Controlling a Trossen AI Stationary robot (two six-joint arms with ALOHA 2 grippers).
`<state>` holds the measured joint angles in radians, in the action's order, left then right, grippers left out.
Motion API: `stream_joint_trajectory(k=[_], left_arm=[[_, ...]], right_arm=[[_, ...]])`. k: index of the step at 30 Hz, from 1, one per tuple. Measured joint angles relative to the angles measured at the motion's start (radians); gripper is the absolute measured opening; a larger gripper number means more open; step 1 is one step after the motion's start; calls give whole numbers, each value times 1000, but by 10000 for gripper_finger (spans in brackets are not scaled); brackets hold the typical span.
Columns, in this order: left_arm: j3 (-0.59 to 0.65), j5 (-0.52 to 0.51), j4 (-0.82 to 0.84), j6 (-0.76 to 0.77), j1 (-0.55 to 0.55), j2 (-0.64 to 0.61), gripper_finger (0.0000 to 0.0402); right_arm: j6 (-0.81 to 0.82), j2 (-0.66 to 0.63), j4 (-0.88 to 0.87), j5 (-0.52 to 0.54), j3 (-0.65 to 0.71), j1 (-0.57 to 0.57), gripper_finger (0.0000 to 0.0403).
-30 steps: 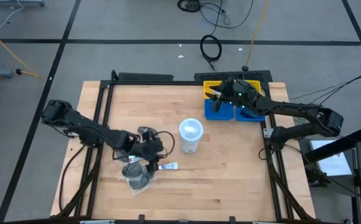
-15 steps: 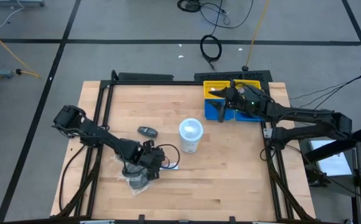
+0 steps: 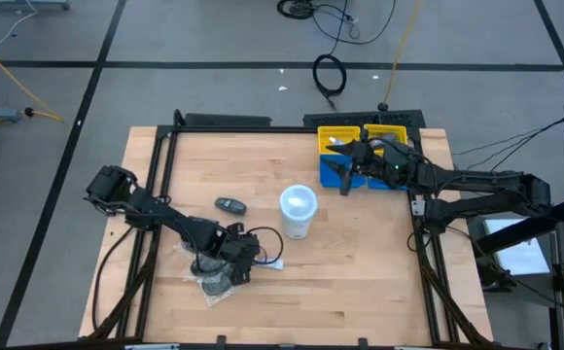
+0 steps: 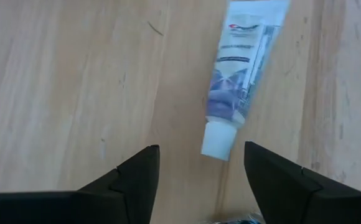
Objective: Pick & Place Travel size toiletries
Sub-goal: Put the white toothpaste into the left yellow bin
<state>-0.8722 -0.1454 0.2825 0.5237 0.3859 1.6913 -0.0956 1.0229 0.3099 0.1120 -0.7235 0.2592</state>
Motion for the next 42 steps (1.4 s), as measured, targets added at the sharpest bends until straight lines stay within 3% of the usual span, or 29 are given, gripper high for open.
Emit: stream_joint_trajectory(k=[9, 24, 27, 37, 42], left_arm=[[0, -34, -58, -31, 30, 2, 223], [-3, -68, -132, -52, 36, 111, 219], [-3, -65, -120, -52, 36, 112, 194], [-3, -26, -100, -70, 34, 112, 50], [-2, -23, -102, -70, 34, 102, 46]], right_arm=[[4, 0, 0, 0, 0, 0, 171], [5, 0, 0, -3, 0, 0, 171], [5, 0, -1, -3, 0, 0, 171], [5, 0, -1, -3, 0, 0, 171], [5, 0, -1, -4, 0, 0, 171]])
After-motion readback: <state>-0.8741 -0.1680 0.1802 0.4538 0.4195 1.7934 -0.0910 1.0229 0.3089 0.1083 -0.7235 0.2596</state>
